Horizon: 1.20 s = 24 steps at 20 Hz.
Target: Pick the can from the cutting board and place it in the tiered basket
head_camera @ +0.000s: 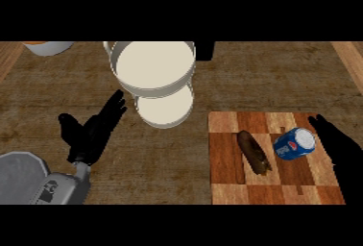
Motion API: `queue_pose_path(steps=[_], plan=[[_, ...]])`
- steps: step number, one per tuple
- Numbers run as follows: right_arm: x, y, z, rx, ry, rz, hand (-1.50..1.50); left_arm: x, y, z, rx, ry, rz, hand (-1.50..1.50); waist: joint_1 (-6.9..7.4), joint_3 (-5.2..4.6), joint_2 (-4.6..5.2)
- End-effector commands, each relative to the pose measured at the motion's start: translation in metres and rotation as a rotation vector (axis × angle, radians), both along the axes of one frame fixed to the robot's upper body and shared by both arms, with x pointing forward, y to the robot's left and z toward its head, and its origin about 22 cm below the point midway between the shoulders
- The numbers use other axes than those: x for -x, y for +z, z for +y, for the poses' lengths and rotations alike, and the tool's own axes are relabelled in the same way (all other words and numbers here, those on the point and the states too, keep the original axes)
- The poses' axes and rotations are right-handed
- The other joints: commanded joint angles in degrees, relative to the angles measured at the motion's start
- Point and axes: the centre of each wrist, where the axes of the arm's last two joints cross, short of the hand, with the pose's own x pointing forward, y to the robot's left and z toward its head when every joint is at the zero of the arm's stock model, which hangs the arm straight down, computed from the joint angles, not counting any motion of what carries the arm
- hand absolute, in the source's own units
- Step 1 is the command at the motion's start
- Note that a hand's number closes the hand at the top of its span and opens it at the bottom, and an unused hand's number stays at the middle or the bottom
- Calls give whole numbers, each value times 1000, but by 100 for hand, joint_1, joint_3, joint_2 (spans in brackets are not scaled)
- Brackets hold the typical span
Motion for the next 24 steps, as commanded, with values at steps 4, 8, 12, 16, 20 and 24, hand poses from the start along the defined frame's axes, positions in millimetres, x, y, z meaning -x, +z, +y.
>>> queue_pose_path(steps=[4,8,12,16,20,24], plan=[[-15,-20,1,39,-25,71,-150,13,-14,-2,5,12,-6,0,-17,4,-2],[-1,-46,-16,76,-52,38,-150,-3,-2,7,-5,6,13,0,-53,6,-6],[-17,-39,-20,81,-97,28,-150,-1,-3,16,16,-1,8,0,-28,4,-3],[-19,-62,-13,63,-87,-14,-150,-4,0,13,-6,15,8,0,-33,5,-2],[-16,-59,-27,56,-97,-16,-150,8,-5,13,-11,12,-9,0,-30,4,-5],[-14,-76,-34,33,-81,-2,-150,11,-4,-5,16,8,-4,0,-33,4,-6]])
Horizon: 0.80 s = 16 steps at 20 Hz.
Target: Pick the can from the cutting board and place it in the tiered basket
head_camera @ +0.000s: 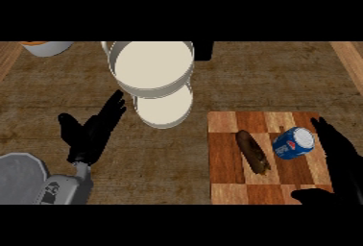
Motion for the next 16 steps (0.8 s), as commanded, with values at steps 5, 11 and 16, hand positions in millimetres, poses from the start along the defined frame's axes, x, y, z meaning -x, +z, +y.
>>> queue_pose_path(steps=[5,11,16], plan=[[-25,-30,-6,-31,-5,-7,-150,-21,11,6,11,9,6,0,8,0,8],[-49,-32,3,-52,-19,-2,-150,-6,1,-1,3,11,-10,0,26,-1,5],[-42,-30,-34,-51,-19,20,-150,0,-9,16,-7,-1,2,0,12,-1,2]])
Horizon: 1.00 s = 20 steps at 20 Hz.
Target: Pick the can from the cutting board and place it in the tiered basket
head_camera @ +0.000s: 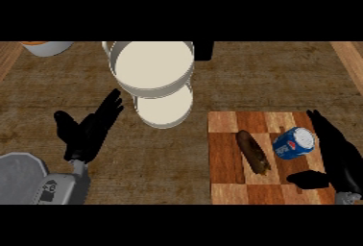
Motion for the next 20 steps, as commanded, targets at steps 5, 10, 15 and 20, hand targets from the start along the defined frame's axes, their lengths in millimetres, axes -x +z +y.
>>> queue_pose_path(steps=[5,10,15,20], plan=[[-8,-13,9,5,21,22,-150,18,15,-9,7,2,-3,0,10,-1,-6],[-14,-31,4,-59,138,30,150,4,12,-19,11,7,12,0,-1,0,-4],[-38,-37,10,5,172,-25,150,3,7,-6,-4,-9,-8,0,13,0,1],[-28,-31,22,-33,185,-89,150,4,8,-13,-10,13,13,0,1,0,-3]])
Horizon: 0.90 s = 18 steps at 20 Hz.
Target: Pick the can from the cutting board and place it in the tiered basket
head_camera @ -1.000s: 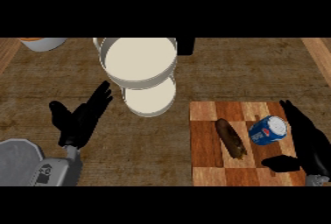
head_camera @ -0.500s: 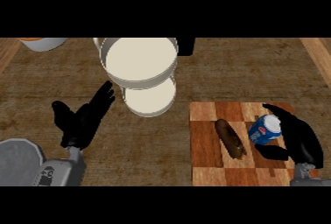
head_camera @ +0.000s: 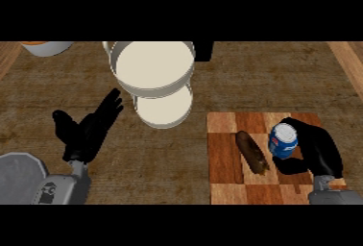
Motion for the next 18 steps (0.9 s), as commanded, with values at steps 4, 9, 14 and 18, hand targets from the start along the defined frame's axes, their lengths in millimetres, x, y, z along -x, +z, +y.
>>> queue_pose_path(steps=[4,9,14,18], plan=[[7,9,-3,-101,8,-89,150,-2,-2,0,6,-7,-5,0,-7,47,34],[39,-5,73,54,45,156,150,2,-6,-8,-12,3,-11,0,-7,41,26],[71,53,101,-33,26,134,150,-15,-3,6,-20,18,-10,0,-69,42,23],[85,105,100,-173,22,27,150,4,-11,2,-9,-8,4,0,-45,42,14]])
